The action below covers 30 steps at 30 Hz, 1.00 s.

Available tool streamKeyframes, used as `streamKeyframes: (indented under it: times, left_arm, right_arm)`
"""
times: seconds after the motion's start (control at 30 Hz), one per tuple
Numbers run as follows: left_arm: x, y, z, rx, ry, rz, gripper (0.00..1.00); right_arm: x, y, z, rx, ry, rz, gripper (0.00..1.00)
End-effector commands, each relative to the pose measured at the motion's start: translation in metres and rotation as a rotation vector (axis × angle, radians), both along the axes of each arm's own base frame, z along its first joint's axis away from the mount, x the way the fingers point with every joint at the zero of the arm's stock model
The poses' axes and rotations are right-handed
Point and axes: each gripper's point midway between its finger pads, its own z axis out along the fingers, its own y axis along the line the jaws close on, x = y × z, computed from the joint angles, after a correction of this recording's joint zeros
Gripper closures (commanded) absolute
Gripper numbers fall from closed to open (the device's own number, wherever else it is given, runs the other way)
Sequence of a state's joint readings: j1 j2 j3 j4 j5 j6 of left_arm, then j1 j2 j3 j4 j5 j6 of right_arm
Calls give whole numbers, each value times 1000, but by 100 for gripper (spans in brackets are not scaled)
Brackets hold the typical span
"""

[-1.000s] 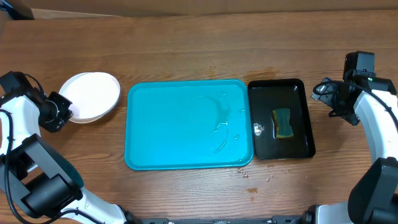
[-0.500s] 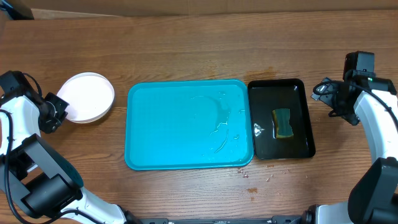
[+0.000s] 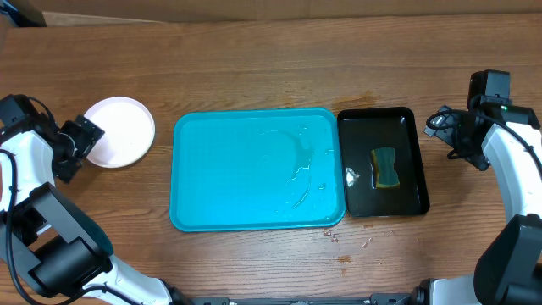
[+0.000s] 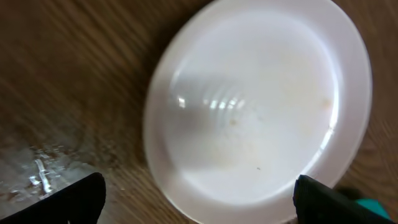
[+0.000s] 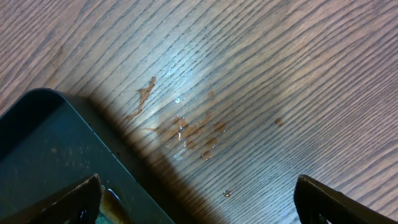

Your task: Clean dirty plates on tray and stack at the side

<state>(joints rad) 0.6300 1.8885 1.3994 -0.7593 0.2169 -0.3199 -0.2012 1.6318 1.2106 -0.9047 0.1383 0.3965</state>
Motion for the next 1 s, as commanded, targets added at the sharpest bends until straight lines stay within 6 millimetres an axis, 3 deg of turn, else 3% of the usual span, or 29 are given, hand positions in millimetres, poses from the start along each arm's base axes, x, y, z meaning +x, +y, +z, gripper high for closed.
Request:
streamKeyframes:
  times: [0.0,0.2,0.97]
  left_arm:
    - [17,-27,25,-48,-125,-183,0]
    - [17,-35,24,-72,-111,-167,0]
    - [17,-35,24,-71,-111,-167,0]
  right_arm:
    - [6,-4,13,-16,-41,-12,0]
    - [6,-4,13,-16,-41,-12,0]
    - [6,-4,13,-16,-41,-12,0]
